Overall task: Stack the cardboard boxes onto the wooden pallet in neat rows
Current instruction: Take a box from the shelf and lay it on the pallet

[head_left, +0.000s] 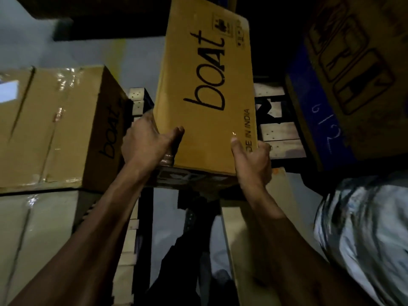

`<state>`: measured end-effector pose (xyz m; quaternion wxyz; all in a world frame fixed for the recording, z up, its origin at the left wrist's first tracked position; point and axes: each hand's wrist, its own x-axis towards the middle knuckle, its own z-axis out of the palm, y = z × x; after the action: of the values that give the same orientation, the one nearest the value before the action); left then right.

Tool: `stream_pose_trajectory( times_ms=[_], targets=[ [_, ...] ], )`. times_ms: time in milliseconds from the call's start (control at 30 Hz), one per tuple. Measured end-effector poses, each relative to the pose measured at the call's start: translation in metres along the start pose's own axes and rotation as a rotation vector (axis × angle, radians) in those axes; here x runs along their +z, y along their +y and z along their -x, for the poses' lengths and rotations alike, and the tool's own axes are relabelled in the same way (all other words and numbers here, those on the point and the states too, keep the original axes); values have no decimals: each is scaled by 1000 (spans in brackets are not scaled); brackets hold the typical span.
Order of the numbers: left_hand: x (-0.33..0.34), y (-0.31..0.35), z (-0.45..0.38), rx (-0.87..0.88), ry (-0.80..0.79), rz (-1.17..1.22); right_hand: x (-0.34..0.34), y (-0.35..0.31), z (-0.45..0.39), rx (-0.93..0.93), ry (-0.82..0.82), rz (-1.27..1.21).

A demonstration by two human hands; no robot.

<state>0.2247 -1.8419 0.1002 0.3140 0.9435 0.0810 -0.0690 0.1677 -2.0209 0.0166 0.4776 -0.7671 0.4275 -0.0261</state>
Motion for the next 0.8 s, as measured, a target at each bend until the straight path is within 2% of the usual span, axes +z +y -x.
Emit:
stream_pose_trajectory(
  times_ms=[200, 367, 500, 700, 800],
  targets=[
    [-16, 20, 80, 102, -153, -194, -54, 55, 81, 183, 69, -36],
    [2, 7, 152, 187, -211, -303, -79, 125, 143, 281, 159, -138],
    [38, -27, 208, 240, -285, -227, -83, 177, 173, 363, 168, -223],
    [88, -60, 274, 334, -366, -106, -81, 241, 182, 340, 106, -218],
    [110, -74, 303, 423, -492, -119, -97, 244, 189, 324, 45, -270]
  ],
)
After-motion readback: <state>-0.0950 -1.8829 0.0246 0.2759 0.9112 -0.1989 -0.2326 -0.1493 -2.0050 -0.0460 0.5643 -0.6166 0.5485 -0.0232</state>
